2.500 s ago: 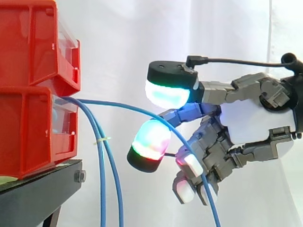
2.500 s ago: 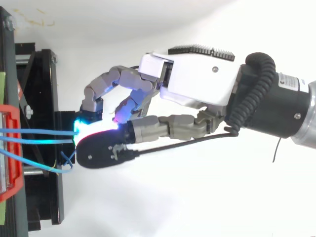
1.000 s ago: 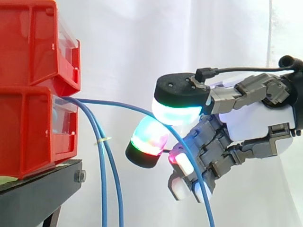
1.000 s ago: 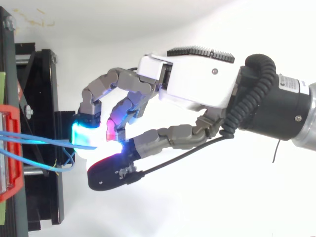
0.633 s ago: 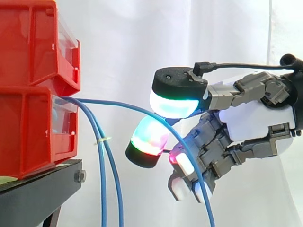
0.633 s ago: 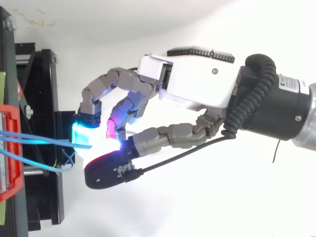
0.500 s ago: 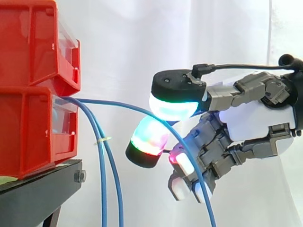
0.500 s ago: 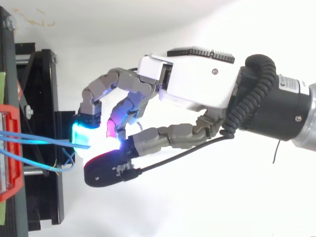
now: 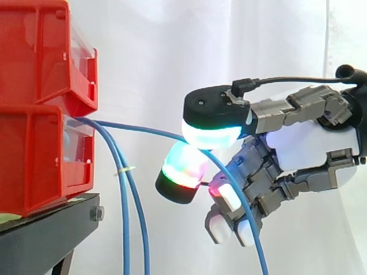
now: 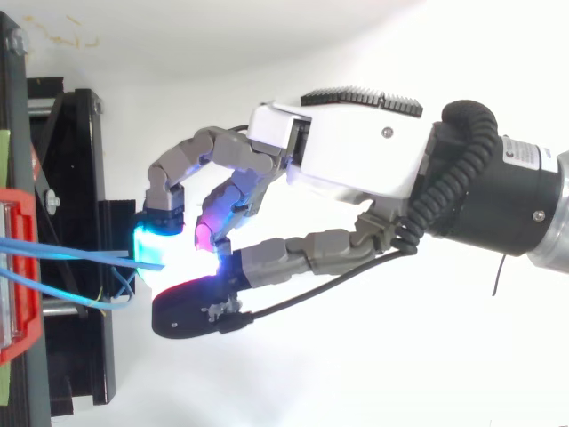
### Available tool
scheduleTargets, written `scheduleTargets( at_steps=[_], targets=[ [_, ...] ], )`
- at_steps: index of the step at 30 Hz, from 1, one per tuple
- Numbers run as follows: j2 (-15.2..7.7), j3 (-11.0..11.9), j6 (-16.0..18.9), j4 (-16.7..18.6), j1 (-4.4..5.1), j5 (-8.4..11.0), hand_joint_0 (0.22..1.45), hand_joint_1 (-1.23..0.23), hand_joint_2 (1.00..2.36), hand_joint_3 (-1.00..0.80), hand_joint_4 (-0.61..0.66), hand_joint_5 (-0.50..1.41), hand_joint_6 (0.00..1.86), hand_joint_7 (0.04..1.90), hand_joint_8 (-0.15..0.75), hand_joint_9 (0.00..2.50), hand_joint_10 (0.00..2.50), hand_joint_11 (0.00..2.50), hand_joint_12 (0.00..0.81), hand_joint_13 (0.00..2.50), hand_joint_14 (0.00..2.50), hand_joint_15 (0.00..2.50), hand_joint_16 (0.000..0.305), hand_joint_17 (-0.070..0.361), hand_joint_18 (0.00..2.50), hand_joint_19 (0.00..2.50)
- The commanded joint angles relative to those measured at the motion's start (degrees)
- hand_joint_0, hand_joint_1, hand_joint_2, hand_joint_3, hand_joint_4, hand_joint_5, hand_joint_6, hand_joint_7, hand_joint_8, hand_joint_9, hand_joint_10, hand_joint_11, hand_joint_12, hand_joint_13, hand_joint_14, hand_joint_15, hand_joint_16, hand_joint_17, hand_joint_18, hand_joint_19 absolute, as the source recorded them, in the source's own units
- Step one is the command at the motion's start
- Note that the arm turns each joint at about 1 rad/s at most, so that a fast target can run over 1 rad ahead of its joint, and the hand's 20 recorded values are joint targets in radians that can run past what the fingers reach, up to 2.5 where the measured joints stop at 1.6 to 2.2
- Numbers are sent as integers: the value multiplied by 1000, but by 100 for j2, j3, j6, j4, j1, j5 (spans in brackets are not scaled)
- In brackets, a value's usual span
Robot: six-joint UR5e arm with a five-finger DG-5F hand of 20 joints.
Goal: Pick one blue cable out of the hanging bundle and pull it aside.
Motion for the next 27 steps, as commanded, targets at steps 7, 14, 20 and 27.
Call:
scheduleTargets(
  at_steps=[7, 14, 20, 27],
  targets=[
    [147, 0, 175, -510, 17, -81, 607, -813, 1029, -48, 52, -114, 934, 1038, 283, 1108, 22, 828, 359, 885, 24, 690, 46, 103, 756, 739],
    [235, 0, 764, -712, 53, -81, 599, -804, 1028, -46, 71, -112, 932, 1051, 288, 1108, 22, 825, 363, 879, 23, 695, 46, 103, 750, 740],
    [226, 0, 1819, -730, 70, -89, 599, -809, 1027, -47, 85, -110, 931, 1055, 294, 1110, 20, 821, 366, 879, 24, 692, 47, 105, 753, 729],
    [226, -167, 2039, -695, 70, -81, 599, -810, 1026, -43, 91, -108, 930, 1049, 297, 1113, 22, 813, 371, 882, 25, 692, 47, 106, 756, 735]
  ],
)
